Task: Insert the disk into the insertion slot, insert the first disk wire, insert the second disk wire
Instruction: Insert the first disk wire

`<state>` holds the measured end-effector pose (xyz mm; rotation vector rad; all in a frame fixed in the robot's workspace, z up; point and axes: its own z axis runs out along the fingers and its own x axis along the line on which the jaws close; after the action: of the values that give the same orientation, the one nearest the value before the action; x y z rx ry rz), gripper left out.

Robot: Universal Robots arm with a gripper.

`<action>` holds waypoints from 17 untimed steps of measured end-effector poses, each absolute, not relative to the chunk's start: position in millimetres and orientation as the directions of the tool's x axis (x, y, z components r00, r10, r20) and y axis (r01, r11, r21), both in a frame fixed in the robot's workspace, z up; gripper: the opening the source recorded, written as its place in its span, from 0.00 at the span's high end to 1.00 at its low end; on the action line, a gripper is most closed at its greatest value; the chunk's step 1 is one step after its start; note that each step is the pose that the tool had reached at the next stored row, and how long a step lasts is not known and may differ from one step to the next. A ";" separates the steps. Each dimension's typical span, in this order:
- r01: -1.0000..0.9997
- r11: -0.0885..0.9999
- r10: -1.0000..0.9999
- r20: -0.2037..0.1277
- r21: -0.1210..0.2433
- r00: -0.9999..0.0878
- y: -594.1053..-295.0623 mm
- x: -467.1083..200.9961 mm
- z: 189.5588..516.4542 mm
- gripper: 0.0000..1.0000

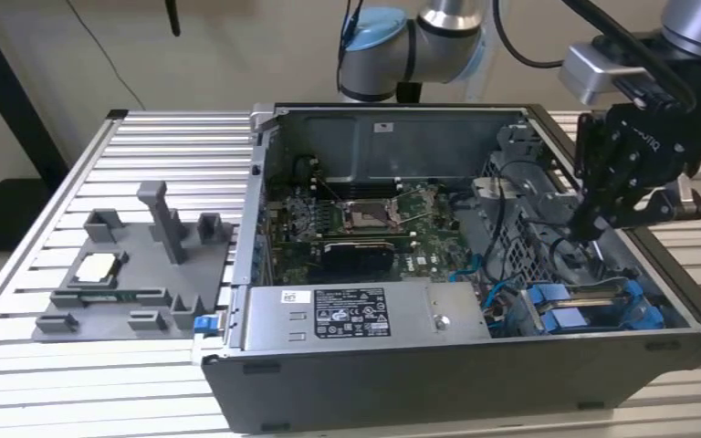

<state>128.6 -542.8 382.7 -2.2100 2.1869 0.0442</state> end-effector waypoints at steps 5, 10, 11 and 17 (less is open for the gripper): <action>-1.000 -0.010 -0.999 -0.035 -0.003 0.010 -543.5 129.7 381.8 0.81; -1.000 -0.010 -0.999 -0.032 0.000 0.010 -544.5 134.6 381.2 0.81; -1.000 -0.010 -0.999 -0.032 0.003 0.010 -544.8 137.2 381.0 0.81; -0.999 -0.009 -1.000 -0.021 0.032 0.009 -545.0 149.8 379.0 0.81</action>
<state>149.8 -545.0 379.0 -2.2368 2.2164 0.0595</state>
